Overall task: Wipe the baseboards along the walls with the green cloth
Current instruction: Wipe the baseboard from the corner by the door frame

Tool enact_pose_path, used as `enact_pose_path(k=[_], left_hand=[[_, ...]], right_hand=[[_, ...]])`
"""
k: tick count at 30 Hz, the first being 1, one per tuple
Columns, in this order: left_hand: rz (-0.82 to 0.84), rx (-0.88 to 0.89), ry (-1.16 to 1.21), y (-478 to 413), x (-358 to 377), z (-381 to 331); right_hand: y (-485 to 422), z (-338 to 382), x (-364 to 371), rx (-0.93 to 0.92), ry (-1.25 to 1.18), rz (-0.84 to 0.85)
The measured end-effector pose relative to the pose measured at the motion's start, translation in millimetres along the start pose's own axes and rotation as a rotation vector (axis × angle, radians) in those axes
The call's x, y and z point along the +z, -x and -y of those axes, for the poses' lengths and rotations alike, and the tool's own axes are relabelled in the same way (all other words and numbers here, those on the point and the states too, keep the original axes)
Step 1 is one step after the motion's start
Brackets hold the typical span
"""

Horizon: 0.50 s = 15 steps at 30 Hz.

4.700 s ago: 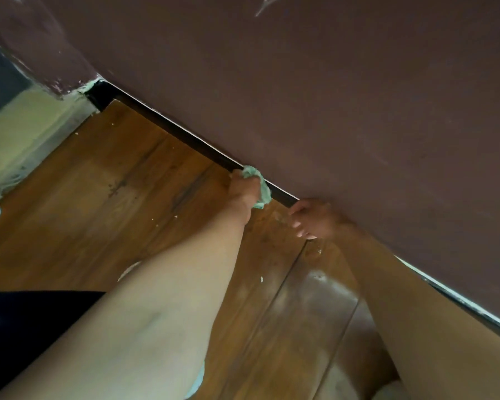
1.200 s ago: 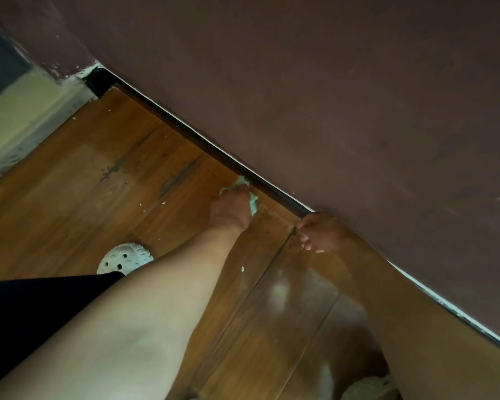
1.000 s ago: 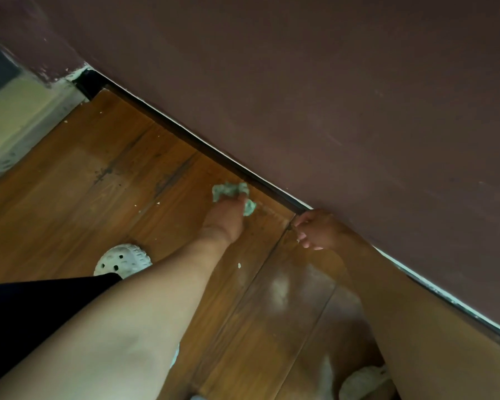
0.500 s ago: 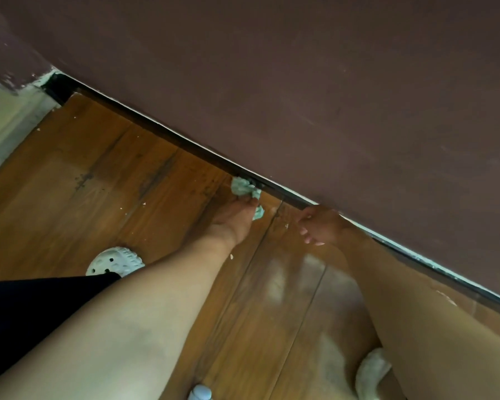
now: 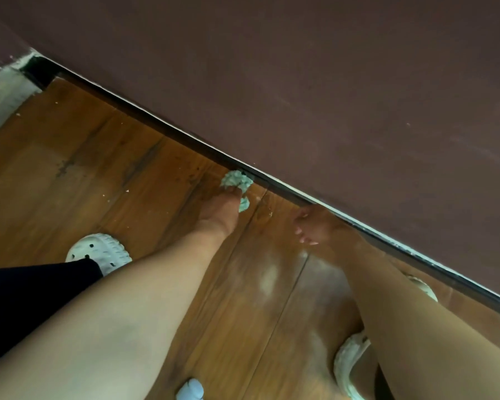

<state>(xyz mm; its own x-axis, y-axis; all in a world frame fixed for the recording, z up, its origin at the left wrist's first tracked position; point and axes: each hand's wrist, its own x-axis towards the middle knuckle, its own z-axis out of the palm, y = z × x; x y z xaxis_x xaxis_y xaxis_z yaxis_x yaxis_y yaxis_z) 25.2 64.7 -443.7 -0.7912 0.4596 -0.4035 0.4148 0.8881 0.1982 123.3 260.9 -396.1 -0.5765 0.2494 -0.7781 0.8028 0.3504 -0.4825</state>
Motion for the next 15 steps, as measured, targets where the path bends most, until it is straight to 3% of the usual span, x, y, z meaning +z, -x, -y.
enact_pose_path(k=[3, 8, 10, 12, 15], left_hand=[[0.012, 0.002, 0.115, 3, 10, -5], [0.202, 0.324, 0.226, 24, 41, -48], [0.250, 0.360, 0.231, 30, 42, -58], [0.220, 0.297, 0.253, 30, 37, -58], [0.096, 0.023, 0.174, 21, 25, -41]], right_hand=[[-2, 0, -1, -0.002, 0.060, 0.025], [-3, 0, 6, -0.019, 0.157, 0.070], [-2, -5, 5, -0.038, 0.158, 0.053], [-1, -13, 3, -0.025, 0.113, 0.034], [-1, -23, -2, 0.006, 0.085, 0.047]])
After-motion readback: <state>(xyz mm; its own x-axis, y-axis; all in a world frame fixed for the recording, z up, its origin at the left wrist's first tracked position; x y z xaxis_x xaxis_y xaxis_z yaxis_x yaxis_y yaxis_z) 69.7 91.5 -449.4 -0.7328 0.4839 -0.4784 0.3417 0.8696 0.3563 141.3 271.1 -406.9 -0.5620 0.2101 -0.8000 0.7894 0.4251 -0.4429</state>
